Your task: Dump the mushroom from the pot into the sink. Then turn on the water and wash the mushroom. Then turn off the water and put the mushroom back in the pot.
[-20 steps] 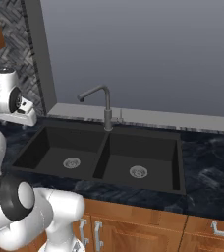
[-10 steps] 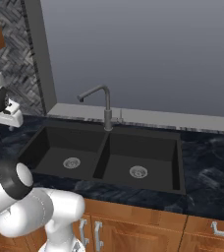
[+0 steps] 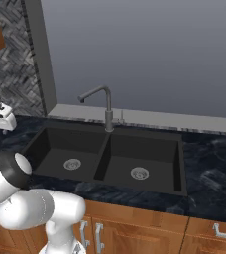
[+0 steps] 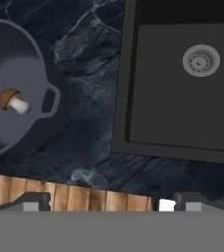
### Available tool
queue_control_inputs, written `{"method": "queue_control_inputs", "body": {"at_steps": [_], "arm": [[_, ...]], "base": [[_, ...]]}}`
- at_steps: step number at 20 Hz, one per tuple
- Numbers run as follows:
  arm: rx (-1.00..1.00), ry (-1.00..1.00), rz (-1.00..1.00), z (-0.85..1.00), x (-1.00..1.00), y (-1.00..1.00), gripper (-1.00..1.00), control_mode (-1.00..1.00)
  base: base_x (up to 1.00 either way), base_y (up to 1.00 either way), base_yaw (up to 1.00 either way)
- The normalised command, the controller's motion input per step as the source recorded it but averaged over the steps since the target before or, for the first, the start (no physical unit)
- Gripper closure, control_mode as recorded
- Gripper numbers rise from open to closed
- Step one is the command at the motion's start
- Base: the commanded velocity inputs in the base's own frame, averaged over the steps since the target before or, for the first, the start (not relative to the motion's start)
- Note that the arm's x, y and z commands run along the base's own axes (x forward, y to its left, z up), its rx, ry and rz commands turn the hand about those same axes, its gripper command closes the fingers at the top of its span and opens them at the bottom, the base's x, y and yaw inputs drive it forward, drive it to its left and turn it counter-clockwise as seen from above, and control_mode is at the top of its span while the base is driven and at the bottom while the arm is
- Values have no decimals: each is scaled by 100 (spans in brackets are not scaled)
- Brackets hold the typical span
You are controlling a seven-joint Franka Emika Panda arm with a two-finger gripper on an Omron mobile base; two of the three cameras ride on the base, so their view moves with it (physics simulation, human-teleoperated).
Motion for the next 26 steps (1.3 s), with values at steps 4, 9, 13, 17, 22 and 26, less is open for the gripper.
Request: {"method": "queue_control_inputs", "body": {"at_steps": [4,9,13,17,22,26], "arm": [[-3,0,2,-19,15,41,-100,-100],[0,0,3,-16,21,29,-100,-100],[0,0,4,-17,29,20,-100,-100],[0,0,5,-16,35,23,-100,-100],[0,0,4,-19,34,27,-100,-100],[-2,0,5,-22,31,32,-100,-100]], "base": [[0,0,0],[0,0,0],[0,0,0],[0,0,0],[0,0,0],[0,0,0]]}}
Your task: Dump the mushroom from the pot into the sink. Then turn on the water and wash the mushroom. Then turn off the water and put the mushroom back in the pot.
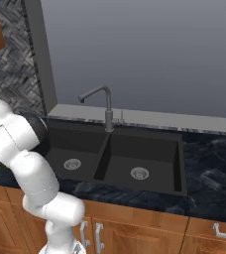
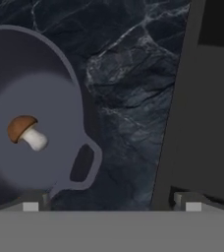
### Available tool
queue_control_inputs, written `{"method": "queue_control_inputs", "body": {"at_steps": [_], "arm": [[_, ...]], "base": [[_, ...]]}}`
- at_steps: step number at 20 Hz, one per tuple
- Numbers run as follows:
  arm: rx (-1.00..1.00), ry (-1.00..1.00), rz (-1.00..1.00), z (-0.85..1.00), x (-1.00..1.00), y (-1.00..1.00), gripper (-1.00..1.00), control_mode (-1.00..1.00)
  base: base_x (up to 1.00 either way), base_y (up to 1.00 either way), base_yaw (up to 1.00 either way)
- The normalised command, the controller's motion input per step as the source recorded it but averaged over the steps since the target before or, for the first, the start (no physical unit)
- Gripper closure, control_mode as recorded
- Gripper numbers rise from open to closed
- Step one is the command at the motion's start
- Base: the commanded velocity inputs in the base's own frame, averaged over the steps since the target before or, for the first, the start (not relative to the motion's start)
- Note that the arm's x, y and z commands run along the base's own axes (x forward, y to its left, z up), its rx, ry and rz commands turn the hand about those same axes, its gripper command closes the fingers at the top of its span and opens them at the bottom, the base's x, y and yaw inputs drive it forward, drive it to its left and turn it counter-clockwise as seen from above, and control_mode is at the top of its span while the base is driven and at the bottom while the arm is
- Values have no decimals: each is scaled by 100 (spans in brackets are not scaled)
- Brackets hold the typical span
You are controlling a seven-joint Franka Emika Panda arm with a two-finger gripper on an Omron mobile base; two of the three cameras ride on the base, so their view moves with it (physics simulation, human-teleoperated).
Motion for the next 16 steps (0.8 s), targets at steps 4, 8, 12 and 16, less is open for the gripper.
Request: {"method": "queue_control_inputs", "body": {"at_steps": [4,8,12,16], "arm": [[-4,0,6,-24,32,26,-100,-100],[-4,0,6,-21,35,23,-100,-100],[-3,0,6,-15,40,21,-100,-100],[-3,1,6,-13,41,22,-100,-100]], "base": [[0,0,0],[0,0,0],[0,0,0],[0,0,0]]}}
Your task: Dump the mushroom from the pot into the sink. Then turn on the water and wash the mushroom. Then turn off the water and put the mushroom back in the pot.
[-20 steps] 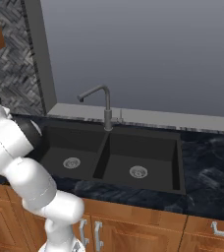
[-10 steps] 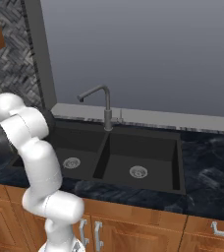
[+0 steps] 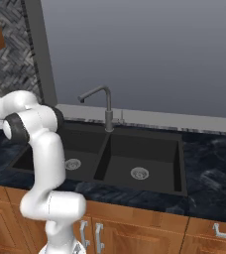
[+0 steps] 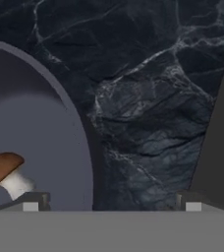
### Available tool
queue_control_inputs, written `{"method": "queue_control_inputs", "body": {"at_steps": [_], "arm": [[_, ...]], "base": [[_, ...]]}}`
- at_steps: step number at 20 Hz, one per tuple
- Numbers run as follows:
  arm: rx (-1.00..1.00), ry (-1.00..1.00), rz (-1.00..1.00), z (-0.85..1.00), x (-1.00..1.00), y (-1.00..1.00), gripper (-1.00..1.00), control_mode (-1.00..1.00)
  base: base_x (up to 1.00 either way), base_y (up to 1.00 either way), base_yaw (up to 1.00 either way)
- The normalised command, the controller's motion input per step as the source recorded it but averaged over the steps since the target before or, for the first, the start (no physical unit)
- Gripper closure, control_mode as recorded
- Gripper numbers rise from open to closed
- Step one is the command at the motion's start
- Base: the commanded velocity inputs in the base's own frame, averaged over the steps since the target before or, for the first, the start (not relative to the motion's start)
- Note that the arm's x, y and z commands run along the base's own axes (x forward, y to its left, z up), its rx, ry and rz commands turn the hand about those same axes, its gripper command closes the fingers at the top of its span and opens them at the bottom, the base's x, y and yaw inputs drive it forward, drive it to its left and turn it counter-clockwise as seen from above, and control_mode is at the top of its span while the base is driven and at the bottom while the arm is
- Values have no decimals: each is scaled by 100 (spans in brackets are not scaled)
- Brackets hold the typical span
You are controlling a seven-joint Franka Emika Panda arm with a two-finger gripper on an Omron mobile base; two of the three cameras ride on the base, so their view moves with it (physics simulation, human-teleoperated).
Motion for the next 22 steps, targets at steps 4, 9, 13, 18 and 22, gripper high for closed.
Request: {"method": "queue_control_inputs", "body": {"at_steps": [4,9,13,18,22], "arm": [[-3,3,5,-14,35,24,-100,-100],[-1,5,7,-23,24,10,-100,-100],[0,2,7,-32,4,0,-100,-100],[-1,0,5,-33,0,0,-100,-100],[0,0,2,-39,-15,0,-100,-100]], "base": [[0,0,0],[0,0,0],[0,0,0],[0,0,0],[0,0,0]]}}
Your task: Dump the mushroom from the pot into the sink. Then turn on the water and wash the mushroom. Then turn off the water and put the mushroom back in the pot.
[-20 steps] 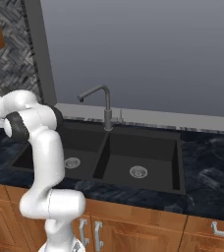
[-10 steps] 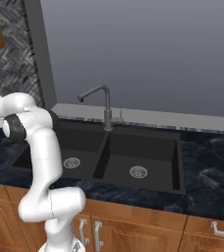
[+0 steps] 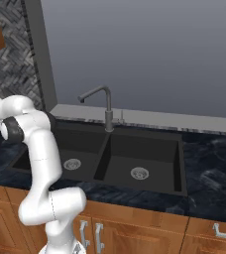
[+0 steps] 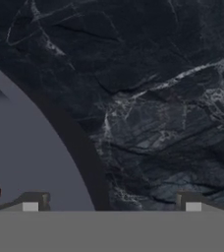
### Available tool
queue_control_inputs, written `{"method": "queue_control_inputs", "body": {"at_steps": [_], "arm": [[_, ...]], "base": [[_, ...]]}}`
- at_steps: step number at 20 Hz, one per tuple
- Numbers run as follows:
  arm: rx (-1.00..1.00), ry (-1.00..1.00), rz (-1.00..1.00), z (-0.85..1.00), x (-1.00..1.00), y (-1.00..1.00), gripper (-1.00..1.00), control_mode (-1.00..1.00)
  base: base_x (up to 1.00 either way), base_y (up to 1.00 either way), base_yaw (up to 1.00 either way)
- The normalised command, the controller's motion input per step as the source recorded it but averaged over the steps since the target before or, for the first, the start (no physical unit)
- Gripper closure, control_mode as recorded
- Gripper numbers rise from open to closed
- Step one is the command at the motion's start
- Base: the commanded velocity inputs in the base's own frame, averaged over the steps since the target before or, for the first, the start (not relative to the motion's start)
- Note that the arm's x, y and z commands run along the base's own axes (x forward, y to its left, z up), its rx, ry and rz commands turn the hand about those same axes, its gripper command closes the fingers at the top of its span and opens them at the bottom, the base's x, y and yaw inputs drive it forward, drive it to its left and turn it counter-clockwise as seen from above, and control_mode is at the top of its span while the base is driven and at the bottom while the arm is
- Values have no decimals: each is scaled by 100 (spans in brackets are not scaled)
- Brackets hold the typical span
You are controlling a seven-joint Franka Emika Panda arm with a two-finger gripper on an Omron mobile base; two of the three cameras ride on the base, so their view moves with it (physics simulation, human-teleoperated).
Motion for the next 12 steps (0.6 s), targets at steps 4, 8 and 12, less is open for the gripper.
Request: {"method": "queue_control_inputs", "body": {"at_steps": [4,8,12], "arm": [[-1,0,0,-31,-21,0,100,-100],[0,0,0,-27,-31,0,100,-100],[0,0,0,-37,-35,0,100,-100]], "base": [[0,0,0],[0,0,0],[0,0,0]]}}
